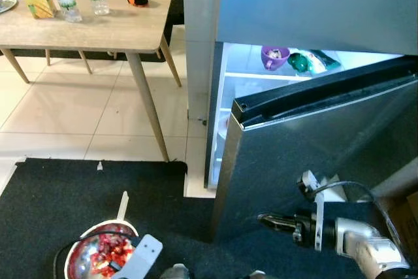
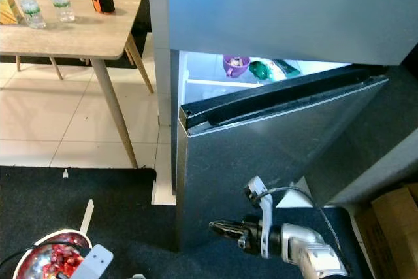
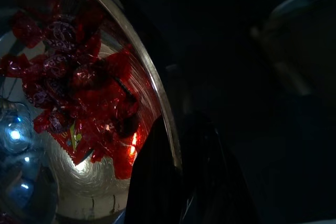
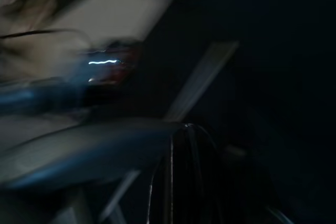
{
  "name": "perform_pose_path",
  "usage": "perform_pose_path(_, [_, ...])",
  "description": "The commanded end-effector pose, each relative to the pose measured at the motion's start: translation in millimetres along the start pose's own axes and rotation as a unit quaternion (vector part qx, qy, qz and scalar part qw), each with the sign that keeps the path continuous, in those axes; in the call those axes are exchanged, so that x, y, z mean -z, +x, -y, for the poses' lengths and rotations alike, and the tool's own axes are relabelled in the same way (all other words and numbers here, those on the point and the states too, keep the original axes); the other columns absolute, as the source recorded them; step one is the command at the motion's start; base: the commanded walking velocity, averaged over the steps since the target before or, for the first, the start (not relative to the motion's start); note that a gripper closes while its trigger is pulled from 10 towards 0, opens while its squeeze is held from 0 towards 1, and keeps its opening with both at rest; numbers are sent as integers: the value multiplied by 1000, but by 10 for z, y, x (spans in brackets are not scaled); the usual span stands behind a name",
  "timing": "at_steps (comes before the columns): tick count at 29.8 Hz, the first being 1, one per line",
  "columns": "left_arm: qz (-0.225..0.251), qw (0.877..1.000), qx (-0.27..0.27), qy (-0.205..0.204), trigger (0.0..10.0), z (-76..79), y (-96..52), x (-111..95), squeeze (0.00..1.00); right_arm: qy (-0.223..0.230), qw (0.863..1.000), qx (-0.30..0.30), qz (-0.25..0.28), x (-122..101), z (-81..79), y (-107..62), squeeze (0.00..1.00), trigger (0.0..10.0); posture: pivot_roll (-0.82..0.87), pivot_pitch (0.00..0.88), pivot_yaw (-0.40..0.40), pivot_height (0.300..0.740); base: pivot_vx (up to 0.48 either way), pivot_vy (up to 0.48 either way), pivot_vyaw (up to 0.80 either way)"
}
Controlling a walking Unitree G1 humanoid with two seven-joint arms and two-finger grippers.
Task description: Restocking fridge
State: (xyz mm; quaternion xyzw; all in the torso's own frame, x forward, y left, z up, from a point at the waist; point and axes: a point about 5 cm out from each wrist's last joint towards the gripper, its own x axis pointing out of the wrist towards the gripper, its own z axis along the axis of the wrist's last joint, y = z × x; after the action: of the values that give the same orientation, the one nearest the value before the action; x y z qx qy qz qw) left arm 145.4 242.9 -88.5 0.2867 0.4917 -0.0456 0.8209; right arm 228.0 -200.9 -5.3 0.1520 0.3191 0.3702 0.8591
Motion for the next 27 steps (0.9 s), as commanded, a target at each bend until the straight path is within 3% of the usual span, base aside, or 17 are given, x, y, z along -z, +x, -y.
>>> perform_pose_path(1, [-10,1000,-22,3,10000,-136,-6,65,0,23,994,109,2,163,167,-71,0,10000,12,46,-13,740,0,0,0])
perform_pose_path(2, [-13,1000,-27,3,10000,-178,-7,80,0,41,987,157,-2,258,223,-99,0,10000,12,46,-13,740,0,0,0])
perform_pose_path(5, [-15,999,-30,3,10000,-205,-10,95,0,47,980,195,-10,336,263,-126,0,10000,12,45,-11,740,0,0,0])
perform_pose_path(6, [-21,999,-39,5,10000,-265,-17,132,0,54,965,255,-21,465,316,-187,0,10000,14,48,-9,740,0,0,0])
perform_pose_path(7, [-24,999,-43,5,10000,-289,-20,146,0,59,960,274,-23,507,331,-211,0,10000,14,48,-9,740,0,0,0])
perform_pose_path(8, [-24,999,-43,5,10000,-289,-20,146,0,59,960,274,-23,507,331,-211,0,10000,14,48,-9,740,0,0,0])
perform_pose_path(10, [-31,997,-69,-1,10000,-415,-31,182,0,76,942,327,-29,630,367,-276,0,10000,13,49,-6,740,0,0,0])
perform_pose_path(12, [-32,997,-72,-1,10000,-427,-32,185,0,77,939,333,-29,641,370,-278,0,10000,13,49,-6,740,0,0,0])
perform_pose_path(14, [-14,994,-102,-36,10000,-568,-24,93,0,86,923,373,-47,742,386,-333,0,10000,9,48,-4,740,0,0,0])
perform_pose_path(15, [-14,994,-102,-36,10000,-568,-24,93,0,86,923,373,-47,742,386,-333,0,10000,9,48,-4,740,0,0,0])
perform_pose_path(16, [6,991,-118,-58,10000,-654,-15,-11,0,93,913,393,-60,810,391,-378,0,10000,8,47,-4,740,0,0,-550])
perform_pose_path(17, [6,991,-118,-58,10000,-654,-15,-11,0,93,913,393,-60,810,391,-378,0,10000,8,47,-4,740,0,0,-550])
perform_pose_path(20, [64,982,-147,-100,10000,-809,5,-344,0,115,894,425,-88,984,369,-462,0,10000,9,41,0,740,0,0,-800])
perform_pose_path(27, [122,978,-131,-109,10000,-791,24,-739,0,130,884,437,-99,1129,310,-481,0,10000,1,38,6,740,0,0,-800])
